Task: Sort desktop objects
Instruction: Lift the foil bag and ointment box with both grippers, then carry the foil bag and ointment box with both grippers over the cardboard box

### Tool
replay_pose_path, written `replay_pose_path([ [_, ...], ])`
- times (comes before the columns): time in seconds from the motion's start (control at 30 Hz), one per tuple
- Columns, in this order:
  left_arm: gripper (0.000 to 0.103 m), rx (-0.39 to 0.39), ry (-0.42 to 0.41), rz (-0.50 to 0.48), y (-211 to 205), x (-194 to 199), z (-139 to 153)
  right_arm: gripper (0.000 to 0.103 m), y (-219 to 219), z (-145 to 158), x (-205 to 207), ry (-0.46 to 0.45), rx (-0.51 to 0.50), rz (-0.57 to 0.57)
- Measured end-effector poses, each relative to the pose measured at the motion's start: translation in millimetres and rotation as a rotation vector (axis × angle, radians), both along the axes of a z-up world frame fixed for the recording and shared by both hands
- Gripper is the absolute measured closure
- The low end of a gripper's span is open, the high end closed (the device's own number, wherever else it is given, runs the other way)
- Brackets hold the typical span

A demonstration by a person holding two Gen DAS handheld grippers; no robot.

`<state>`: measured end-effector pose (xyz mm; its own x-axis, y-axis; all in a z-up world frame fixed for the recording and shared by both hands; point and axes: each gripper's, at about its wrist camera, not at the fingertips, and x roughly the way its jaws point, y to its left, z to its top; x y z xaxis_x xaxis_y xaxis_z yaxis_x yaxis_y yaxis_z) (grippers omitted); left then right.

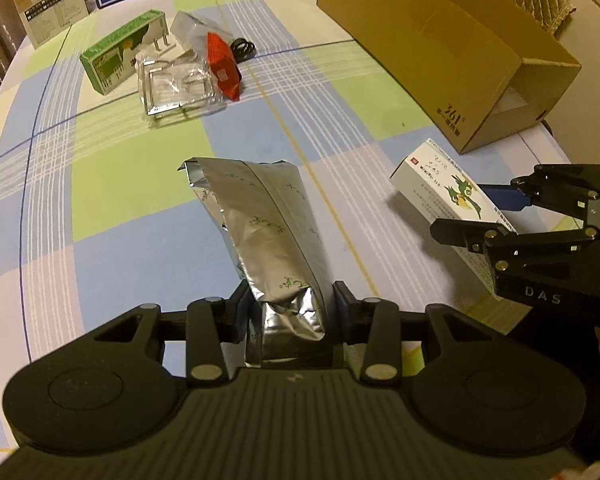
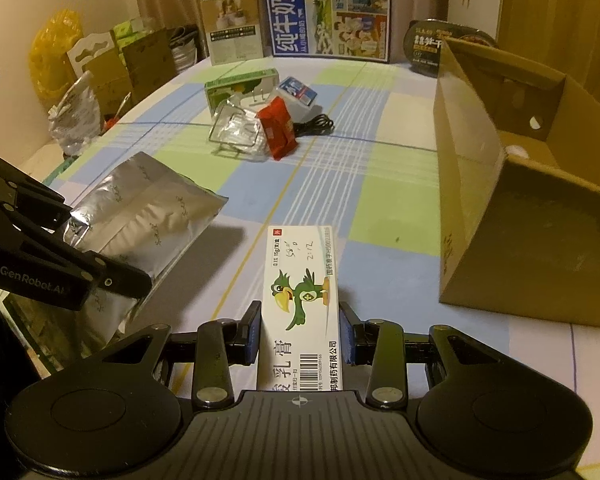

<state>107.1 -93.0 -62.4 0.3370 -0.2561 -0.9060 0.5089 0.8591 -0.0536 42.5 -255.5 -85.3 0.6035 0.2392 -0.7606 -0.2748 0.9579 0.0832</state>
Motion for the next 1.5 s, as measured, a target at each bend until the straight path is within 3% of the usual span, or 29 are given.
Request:
replay_pose_path([
  [0.8,0.067,-0.065,-0.107,-0.06,-36.9,-22.6,51.8,0.068,-33.0,54.7,-24.9,-0.119,0.001,-0.098],
  [1.5,0.067,-0.125,-0.169,-0.179,-102.0,-21.6,89.9,0.068,-91.2,95.9,-25.1,-0.203,-0.007,-0.201],
])
